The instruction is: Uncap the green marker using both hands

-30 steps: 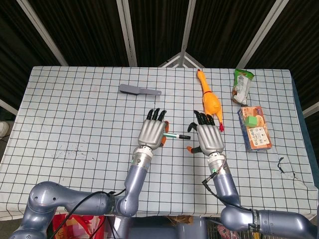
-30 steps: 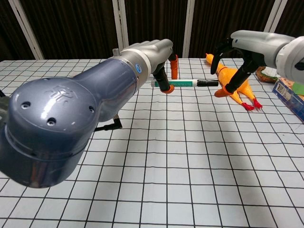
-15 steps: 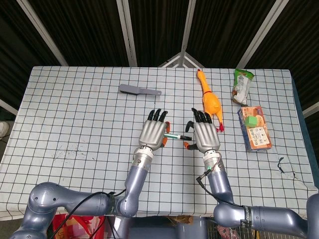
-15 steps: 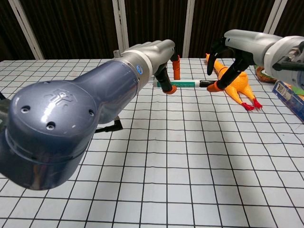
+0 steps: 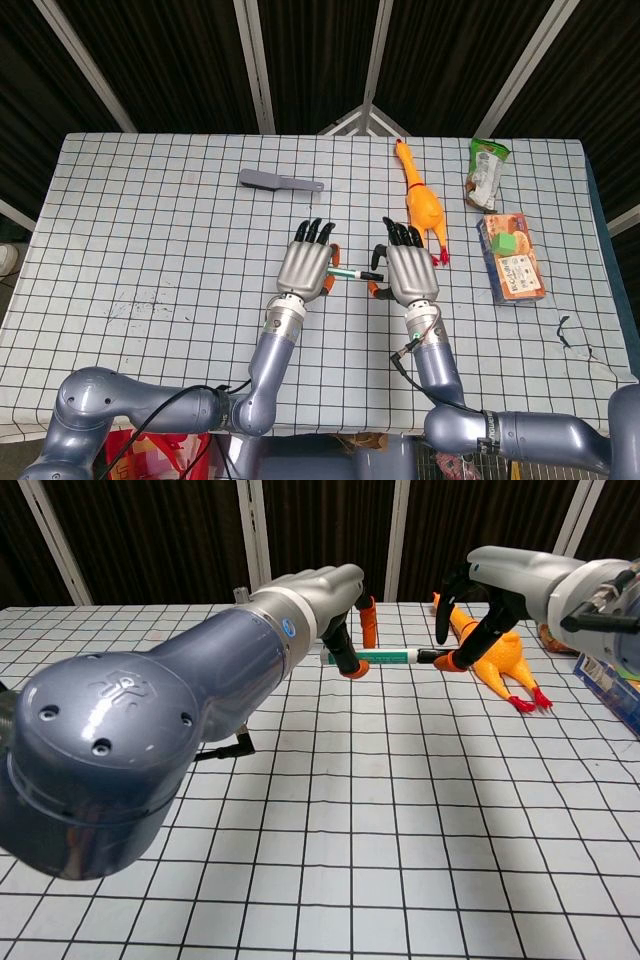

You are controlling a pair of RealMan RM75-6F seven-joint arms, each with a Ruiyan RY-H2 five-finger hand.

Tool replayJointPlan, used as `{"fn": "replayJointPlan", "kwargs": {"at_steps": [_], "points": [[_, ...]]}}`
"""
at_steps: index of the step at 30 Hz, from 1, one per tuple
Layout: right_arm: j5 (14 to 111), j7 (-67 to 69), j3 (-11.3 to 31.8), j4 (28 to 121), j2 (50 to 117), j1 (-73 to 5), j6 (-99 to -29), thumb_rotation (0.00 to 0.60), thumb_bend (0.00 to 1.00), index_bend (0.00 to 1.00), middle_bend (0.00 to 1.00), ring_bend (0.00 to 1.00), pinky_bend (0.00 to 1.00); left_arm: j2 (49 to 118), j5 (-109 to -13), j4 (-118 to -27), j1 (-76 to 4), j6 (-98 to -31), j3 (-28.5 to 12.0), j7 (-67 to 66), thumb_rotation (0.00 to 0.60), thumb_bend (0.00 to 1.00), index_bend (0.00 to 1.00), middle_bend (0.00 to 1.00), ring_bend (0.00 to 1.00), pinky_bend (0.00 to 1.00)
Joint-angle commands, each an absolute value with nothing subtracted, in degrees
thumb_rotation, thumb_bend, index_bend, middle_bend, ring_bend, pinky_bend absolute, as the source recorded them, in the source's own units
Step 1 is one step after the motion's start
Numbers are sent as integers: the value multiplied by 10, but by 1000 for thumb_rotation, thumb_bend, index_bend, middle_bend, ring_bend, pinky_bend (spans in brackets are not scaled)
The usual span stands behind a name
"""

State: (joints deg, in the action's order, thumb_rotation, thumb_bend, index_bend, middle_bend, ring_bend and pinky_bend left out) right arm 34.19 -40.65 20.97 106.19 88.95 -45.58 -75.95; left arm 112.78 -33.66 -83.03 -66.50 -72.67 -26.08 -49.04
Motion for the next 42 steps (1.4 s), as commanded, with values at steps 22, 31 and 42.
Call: {"fn": "replayJointPlan", "kwargs": {"at_steps": [22, 31, 42], "points": [[324, -401, 204, 1053, 889, -465, -754, 600, 337, 603, 23, 75, 36, 1127, -349, -833, -659, -722, -263, -479, 600, 547, 570, 99, 0, 0], [330, -388, 201, 1052, 884, -461, -755, 600, 396, 660, 44, 97, 40, 1124, -352, -835, -653, -724, -261, -477, 600, 547, 570, 99, 0, 0], [331, -381, 190, 1048, 869, -451, -753, 600, 409, 671, 44, 97, 40, 1107, -352, -842, -633, -727, -248, -473, 600, 547, 570, 99, 0, 0]]}}
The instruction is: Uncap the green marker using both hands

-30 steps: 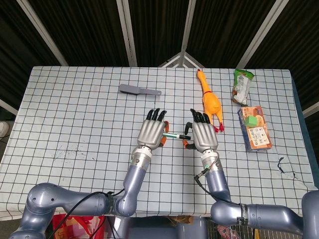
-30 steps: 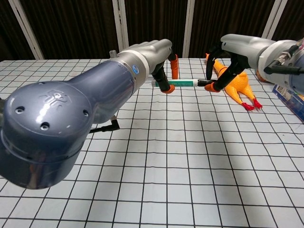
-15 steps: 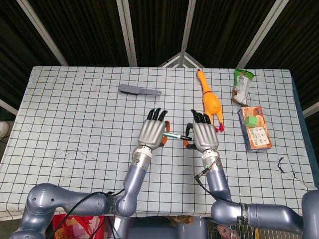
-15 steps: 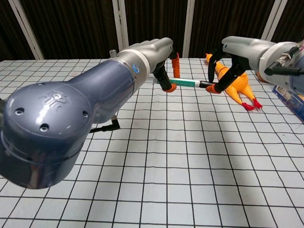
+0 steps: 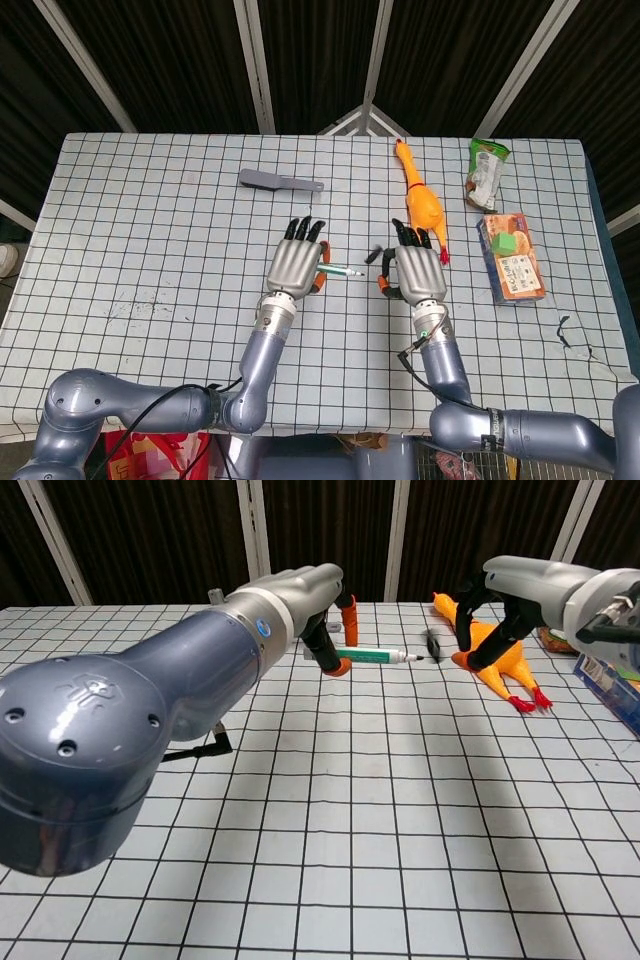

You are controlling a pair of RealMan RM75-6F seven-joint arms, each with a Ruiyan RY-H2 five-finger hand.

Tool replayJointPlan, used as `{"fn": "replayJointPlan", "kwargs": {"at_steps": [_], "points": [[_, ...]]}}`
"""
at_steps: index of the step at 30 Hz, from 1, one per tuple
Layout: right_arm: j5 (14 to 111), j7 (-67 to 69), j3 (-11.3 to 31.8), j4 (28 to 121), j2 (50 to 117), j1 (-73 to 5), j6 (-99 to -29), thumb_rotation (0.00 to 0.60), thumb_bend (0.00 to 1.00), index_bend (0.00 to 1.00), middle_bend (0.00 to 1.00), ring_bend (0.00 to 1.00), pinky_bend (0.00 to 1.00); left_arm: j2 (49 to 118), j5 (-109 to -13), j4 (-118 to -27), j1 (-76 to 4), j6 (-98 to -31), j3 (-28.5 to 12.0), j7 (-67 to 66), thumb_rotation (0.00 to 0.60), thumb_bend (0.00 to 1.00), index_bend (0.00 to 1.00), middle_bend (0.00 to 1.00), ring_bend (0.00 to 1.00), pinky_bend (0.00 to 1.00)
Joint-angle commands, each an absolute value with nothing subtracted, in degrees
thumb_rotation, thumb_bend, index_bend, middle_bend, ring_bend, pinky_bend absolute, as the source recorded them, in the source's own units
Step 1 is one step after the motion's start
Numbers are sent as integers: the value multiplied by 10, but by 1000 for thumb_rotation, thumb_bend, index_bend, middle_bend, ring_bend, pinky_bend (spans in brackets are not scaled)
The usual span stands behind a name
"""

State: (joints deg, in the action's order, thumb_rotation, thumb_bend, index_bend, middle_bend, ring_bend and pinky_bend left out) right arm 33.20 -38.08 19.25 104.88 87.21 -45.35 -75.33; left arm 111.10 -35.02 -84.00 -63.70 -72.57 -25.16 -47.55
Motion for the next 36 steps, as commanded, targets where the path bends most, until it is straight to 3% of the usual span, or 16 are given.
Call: {"fn": "replayJointPlan", "kwargs": {"at_steps": [1, 7, 11, 16, 28, 32, 36], "points": [[331, -380, 187, 1047, 866, -449, -753, 600, 409, 674, 44, 97, 40, 1103, -354, -844, -629, -727, -246, -472, 600, 547, 570, 100, 0, 0], [335, -365, 176, 1037, 861, -439, -742, 600, 409, 644, 43, 97, 40, 1086, -360, -850, -609, -722, -236, -453, 600, 547, 570, 100, 0, 0], [322, -371, 171, 1039, 854, -440, -727, 600, 409, 400, 43, 85, 40, 1079, -365, -853, -602, -714, -230, -446, 600, 547, 571, 100, 0, 0], [307, -384, 169, 1033, 853, -443, -728, 600, 398, 238, 43, 64, 40, 1069, -375, -858, -591, -717, -215, -446, 600, 546, 571, 99, 0, 0], [307, -369, 153, 1008, 850, -420, -737, 600, 371, 187, 41, 44, 40, 1066, -392, -803, -549, -691, -177, -395, 600, 546, 494, 96, 0, 0], [305, -366, 151, 1002, 845, -412, -744, 600, 354, 152, 36, 41, 40, 1069, -395, -774, -534, -673, -168, -370, 600, 543, 358, 91, 0, 0], [300, -360, 152, 1003, 836, -403, -744, 600, 355, 152, 36, 41, 40, 1072, -402, -751, -524, -650, -160, -347, 600, 542, 108, 72, 0, 0]]}}
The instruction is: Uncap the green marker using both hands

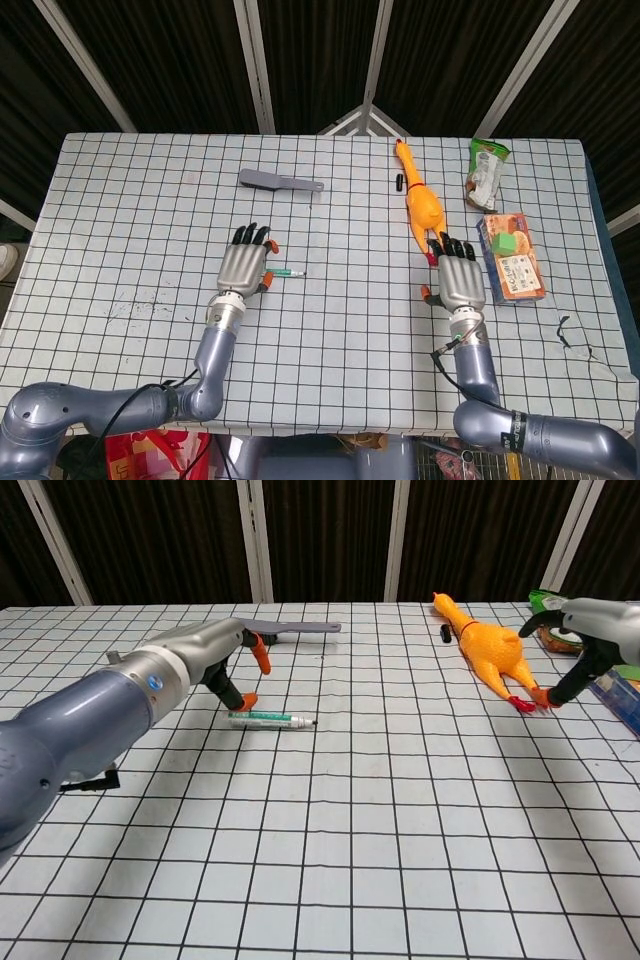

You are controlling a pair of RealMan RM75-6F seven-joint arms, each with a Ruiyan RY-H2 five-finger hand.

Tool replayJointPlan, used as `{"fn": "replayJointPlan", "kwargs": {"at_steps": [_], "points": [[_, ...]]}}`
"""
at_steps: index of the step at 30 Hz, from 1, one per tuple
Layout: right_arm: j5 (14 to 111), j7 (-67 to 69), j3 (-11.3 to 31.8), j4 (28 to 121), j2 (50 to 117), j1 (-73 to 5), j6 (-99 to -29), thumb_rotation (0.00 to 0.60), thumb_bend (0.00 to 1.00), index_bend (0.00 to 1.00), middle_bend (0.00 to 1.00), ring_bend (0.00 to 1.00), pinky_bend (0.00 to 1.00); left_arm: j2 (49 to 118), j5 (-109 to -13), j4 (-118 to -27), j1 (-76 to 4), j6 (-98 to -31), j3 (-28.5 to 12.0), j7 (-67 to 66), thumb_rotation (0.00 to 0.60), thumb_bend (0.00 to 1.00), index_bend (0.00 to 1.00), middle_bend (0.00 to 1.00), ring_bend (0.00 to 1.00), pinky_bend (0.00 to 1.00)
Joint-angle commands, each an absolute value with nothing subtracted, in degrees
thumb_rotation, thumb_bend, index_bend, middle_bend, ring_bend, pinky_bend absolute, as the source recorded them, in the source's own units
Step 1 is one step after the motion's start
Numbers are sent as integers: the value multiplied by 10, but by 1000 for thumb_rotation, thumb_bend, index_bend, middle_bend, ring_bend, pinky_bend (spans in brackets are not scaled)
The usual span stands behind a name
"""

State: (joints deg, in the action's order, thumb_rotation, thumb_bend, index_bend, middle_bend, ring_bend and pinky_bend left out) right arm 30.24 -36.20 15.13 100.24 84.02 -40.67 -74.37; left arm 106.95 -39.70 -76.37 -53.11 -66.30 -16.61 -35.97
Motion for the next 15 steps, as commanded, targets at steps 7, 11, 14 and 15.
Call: {"fn": "replayJointPlan", "kwargs": {"at_steps": [7, 11, 14, 15], "points": [[305, -336, 152, 1008, 813, -381, -744, 600, 355, 152, 35, 41, 40, 1054, -438, -764, -502, -637, -152, -307, 600, 542, 3, 23, 0, 0], [338, -307, 144, 1007, 792, -358, -756, 600, 355, 152, 35, 44, 40, 1006, -509, -834, -470, -680, -126, -282, 600, 542, 1, 21, 0, 0], [387, -280, 125, 991, 773, -329, -776, 600, 354, 152, 36, 48, 40, 935, -564, -920, -423, -744, -92, -286, 600, 542, 0, 21, 0, 0], [396, -276, 119, 985, 767, -323, -779, 600, 354, 152, 36, 48, 40, 919, -571, -938, -414, -756, -86, -289, 600, 542, 0, 21, 0, 0]]}}
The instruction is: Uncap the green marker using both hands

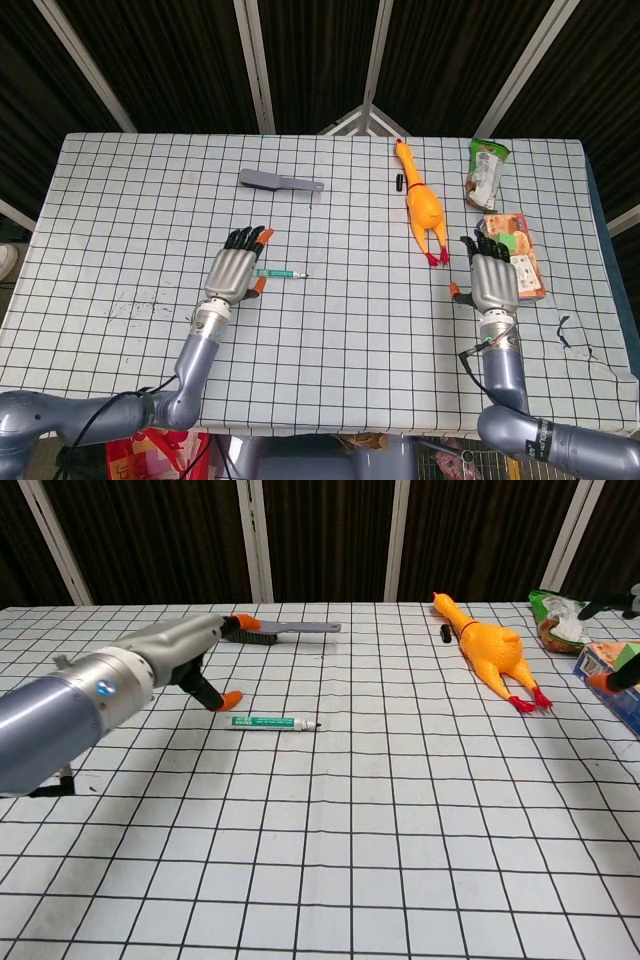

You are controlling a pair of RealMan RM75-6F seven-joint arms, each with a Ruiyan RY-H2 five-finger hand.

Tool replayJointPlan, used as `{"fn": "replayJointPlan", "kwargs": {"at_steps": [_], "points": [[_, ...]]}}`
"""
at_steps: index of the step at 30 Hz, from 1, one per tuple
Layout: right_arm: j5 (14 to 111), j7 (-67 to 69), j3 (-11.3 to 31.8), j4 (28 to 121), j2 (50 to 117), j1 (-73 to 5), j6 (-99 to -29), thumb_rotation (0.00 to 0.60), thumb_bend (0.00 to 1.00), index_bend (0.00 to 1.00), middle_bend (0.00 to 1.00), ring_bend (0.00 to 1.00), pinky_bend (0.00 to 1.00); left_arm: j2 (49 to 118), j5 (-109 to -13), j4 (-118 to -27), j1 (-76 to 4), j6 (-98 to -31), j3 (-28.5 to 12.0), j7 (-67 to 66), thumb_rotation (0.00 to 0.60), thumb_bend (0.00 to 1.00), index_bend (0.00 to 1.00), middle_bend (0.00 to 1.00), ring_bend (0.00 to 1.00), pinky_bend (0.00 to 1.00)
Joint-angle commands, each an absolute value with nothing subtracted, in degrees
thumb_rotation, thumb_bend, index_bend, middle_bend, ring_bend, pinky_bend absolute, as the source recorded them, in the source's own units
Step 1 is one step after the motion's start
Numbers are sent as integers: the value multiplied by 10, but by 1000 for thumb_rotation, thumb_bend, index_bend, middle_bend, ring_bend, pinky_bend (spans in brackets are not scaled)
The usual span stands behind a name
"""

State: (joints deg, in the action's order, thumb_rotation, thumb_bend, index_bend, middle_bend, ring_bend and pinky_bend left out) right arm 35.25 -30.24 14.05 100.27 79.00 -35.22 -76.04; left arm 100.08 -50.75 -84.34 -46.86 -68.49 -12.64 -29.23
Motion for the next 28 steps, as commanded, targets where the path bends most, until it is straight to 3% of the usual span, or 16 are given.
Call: {"fn": "replayJointPlan", "kwargs": {"at_steps": [1, 6, 11, 19, 28], "points": [[409, -267, 111, 978, 761, -313, -780, 600, 354, 152, 36, 48, 40, 892, -580, -964, -397, -778, -76, -294, 600, 542, 0, 21, 0, 0], [447, -225, 80, 934, 741, -272, -777, 600, 355, 152, 36, 48, 40, 783, -600, -1035, -327, -849, -37, -313, 600, 542, 33, 19, 0, 0], [493, -171, 64, 881, 739, -237, -779, 600, 354, 152, 36, 48, 40, 712, -610, -1031, -263, -867, -9, -242, 600, 542, 35, 14, 0, 0], [562, -99, 49, 846, 713, -193, -787, 600, 355, 152, 36, 42, 39, 699, -622, -927, -206, -840, 7, -126, 600, 542, 35, 0, 0, 0], [593, -66, 44, 842, 690, -165, -769, 600, 354, 152, 36, 42, 39, 707, -650, -864, -179, -823, -8, -45, 600, 542, 35, 0, 0, 0]]}}
